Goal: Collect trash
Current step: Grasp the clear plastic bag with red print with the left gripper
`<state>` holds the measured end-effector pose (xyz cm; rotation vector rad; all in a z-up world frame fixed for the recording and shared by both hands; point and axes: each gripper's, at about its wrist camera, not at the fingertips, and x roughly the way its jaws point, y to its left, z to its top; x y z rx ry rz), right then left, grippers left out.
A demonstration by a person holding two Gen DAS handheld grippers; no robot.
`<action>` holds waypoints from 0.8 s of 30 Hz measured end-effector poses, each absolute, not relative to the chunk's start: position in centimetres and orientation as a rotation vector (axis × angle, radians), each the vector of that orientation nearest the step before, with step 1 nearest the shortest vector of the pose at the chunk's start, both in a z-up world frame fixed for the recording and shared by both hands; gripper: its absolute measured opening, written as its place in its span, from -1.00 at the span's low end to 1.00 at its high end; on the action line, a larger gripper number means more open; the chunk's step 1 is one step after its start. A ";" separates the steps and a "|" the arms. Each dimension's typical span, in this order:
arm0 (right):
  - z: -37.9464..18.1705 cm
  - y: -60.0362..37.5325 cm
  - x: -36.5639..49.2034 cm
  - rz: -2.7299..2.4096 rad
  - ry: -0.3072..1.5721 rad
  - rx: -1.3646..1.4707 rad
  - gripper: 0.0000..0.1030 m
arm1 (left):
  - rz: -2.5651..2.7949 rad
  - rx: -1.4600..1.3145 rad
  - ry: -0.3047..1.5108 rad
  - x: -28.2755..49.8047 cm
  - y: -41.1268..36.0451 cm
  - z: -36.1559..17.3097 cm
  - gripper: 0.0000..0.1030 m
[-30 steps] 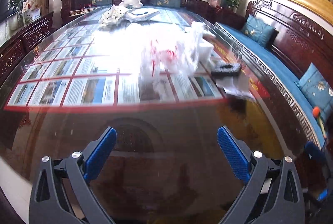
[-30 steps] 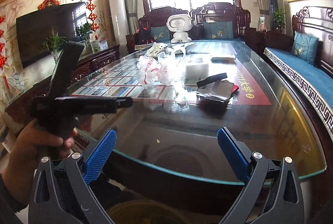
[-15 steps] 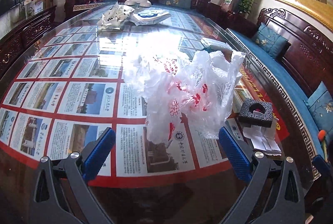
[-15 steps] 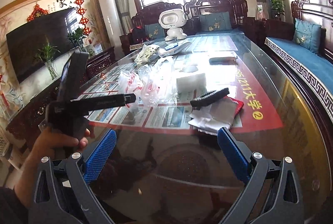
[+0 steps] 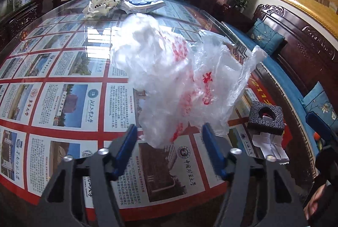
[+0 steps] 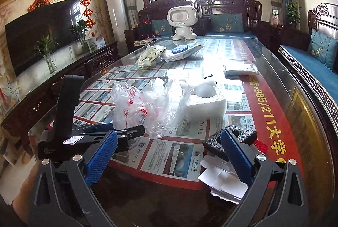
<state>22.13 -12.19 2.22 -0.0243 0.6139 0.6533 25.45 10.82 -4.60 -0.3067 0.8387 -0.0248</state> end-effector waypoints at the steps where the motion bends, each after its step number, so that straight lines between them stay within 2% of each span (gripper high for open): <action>1: 2.1 -12.3 22.4 0.642 0.618 -0.024 0.84 | -0.032 -0.309 0.842 25.6 10.9 -4.8 -0.10; 5: 1.6 -13.9 23.6 0.606 0.642 0.012 0.84 | -0.067 -0.305 0.836 25.8 10.9 -4.7 -0.46; 9: 1.3 -15.1 24.5 0.564 0.658 0.042 0.84 | -0.074 -0.304 0.832 26.1 10.9 -4.6 -0.49; 10: 1.3 -15.3 24.7 0.565 0.663 0.051 0.84 | -0.059 -0.300 0.829 26.2 11.0 -4.6 -0.38; 11: 1.3 -15.4 24.8 0.565 0.664 0.054 0.84 | -0.051 -0.293 0.830 26.2 11.1 -4.5 -0.06; 12: 1.3 -15.5 24.8 0.564 0.662 0.054 0.84 | -0.048 -0.287 0.828 26.1 11.1 -4.4 0.15; 13: 1.3 -15.5 24.8 0.565 0.660 0.052 0.84 | -0.035 -0.279 0.817 26.0 11.1 -4.2 0.44; 14: 1.3 -15.4 24.7 0.569 0.660 0.048 0.84 | -0.011 -0.268 0.798 25.8 11.1 -4.0 0.53; 20: 1.0 -14.7 24.7 0.588 0.667 0.042 0.84 | 0.048 -0.321 0.763 26.2 13.0 -3.2 0.58; 21: 1.0 -14.6 24.6 0.591 0.667 0.037 0.84 | 0.049 -0.332 0.760 26.3 13.2 -3.2 0.55; 22: 0.9 -14.4 24.6 0.591 0.667 0.032 0.84 | 0.046 -0.345 0.754 26.3 13.3 -3.1 0.29; 23: 0.8 -14.3 24.6 0.591 0.668 0.025 0.84 | 0.039 -0.361 0.758 26.5 13.6 -3.2 -0.19; 24: 0.7 -14.2 24.7 0.591 0.670 0.021 0.83 | 0.037 -0.371 0.763 26.6 13.6 -3.3 -0.32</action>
